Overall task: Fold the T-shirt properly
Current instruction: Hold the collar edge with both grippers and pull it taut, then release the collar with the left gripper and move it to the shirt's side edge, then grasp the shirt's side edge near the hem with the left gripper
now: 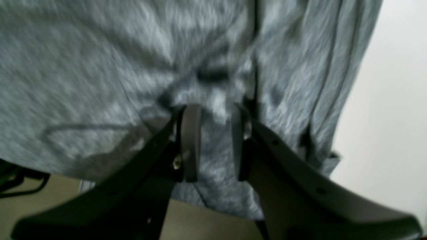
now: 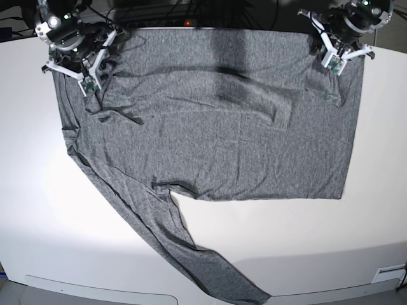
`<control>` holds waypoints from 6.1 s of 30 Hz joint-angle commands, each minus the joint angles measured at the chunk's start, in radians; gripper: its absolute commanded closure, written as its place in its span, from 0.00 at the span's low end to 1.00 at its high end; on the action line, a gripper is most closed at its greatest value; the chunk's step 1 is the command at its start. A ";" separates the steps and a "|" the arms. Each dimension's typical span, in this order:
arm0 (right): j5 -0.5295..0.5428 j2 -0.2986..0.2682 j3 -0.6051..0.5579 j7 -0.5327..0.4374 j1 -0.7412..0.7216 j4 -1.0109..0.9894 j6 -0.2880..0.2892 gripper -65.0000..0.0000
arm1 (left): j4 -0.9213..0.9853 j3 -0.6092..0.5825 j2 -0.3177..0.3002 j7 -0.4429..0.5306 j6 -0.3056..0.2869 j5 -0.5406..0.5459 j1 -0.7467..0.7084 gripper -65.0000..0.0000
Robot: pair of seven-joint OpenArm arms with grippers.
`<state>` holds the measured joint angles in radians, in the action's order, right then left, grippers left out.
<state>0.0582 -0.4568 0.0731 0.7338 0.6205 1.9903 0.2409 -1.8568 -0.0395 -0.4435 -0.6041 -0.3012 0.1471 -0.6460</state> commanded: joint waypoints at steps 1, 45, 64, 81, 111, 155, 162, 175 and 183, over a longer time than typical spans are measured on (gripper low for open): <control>0.002 -0.008 0.006 -0.014 0.003 0.032 -0.002 0.75 | -0.019 0.002 -0.009 -0.006 0.003 -0.023 -0.013 0.76; -0.056 0.149 0.006 -0.080 -0.295 0.071 -0.005 0.75 | -0.283 0.002 -0.003 0.133 0.320 -0.277 0.185 0.76; -0.050 0.149 0.006 -0.077 -0.377 0.071 -0.006 0.75 | 0.134 0.001 -0.004 0.220 0.320 -0.224 0.850 0.76; -0.050 0.149 0.006 0.101 -0.371 0.071 -0.005 0.75 | 0.963 -0.002 -0.029 0.148 -0.170 0.092 1.461 0.75; 0.025 0.149 0.006 0.172 -0.377 0.071 -0.001 0.46 | 1.386 -0.042 -0.025 0.126 -0.272 0.221 1.577 0.72; 0.032 0.149 0.006 0.262 -0.376 0.071 -0.001 0.46 | 1.386 -0.042 -0.013 0.191 -0.299 0.142 1.378 0.41; 0.032 0.149 0.006 0.278 -0.374 0.071 -0.001 0.46 | 1.387 -0.042 0.026 0.243 -0.304 0.142 1.305 0.41; 0.032 0.149 0.006 0.277 -0.374 0.071 -0.001 0.46 | 1.387 -0.042 0.077 0.256 -0.306 0.142 1.297 0.41; 0.032 0.149 0.006 0.276 -0.374 0.071 -0.001 0.46 | 1.387 -0.042 0.074 0.288 -0.306 0.142 1.297 0.41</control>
<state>0.0891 -0.2985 0.0734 1.0237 0.2550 2.0422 0.2409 -0.4580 -0.0849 -0.3550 -0.3202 -0.6025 0.2848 0.6235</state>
